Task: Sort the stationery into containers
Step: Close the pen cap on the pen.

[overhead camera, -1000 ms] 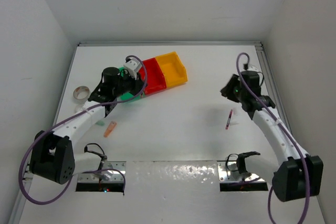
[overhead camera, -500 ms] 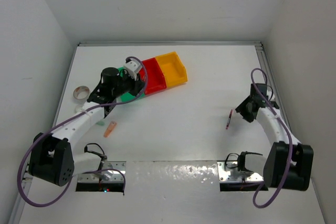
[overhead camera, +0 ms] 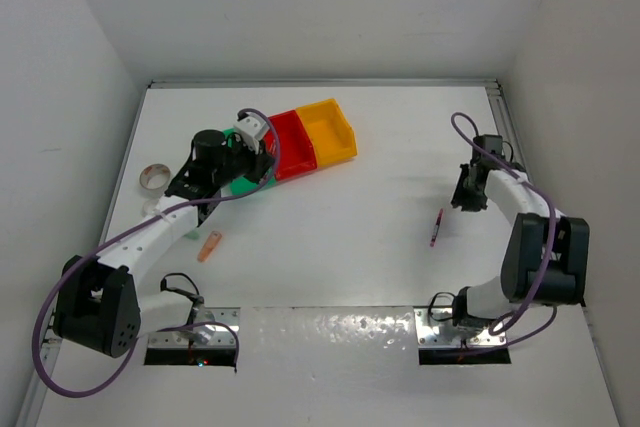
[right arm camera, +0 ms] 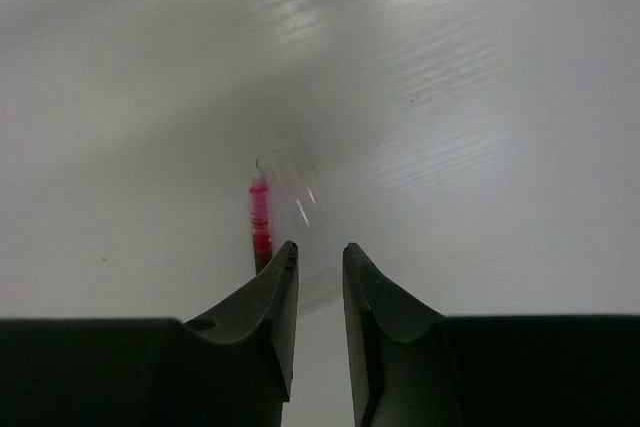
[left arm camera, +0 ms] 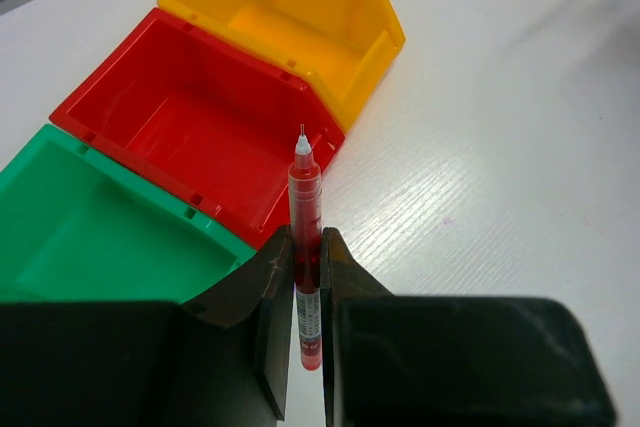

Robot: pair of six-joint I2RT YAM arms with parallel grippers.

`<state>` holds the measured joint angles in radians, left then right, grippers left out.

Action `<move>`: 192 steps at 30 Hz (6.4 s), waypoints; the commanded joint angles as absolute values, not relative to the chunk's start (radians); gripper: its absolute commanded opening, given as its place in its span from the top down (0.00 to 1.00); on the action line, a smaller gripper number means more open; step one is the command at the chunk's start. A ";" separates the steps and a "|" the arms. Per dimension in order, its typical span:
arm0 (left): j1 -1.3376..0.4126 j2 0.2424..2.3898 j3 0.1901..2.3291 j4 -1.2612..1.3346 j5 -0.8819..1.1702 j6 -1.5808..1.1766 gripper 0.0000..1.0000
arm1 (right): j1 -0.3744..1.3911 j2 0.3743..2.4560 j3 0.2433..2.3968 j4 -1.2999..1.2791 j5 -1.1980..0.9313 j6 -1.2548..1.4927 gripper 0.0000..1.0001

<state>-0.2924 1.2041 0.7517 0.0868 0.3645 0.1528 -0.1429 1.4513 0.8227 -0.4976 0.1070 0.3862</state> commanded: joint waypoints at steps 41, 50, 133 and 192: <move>-0.273 1.201 0.759 0.137 0.302 0.170 1.00 | -0.123 1.789 0.992 -0.514 0.109 0.147 0.88; -0.270 1.204 0.764 0.147 0.359 0.175 1.00 | -0.106 1.628 0.971 -0.468 0.143 0.176 1.00; -0.362 1.361 0.939 0.362 0.638 -0.233 1.00 | 0.647 1.488 1.045 0.477 -0.071 0.459 1.00; -0.324 1.355 0.939 0.399 0.703 -0.029 1.00 | 0.598 1.293 0.923 0.298 -0.138 0.247 0.39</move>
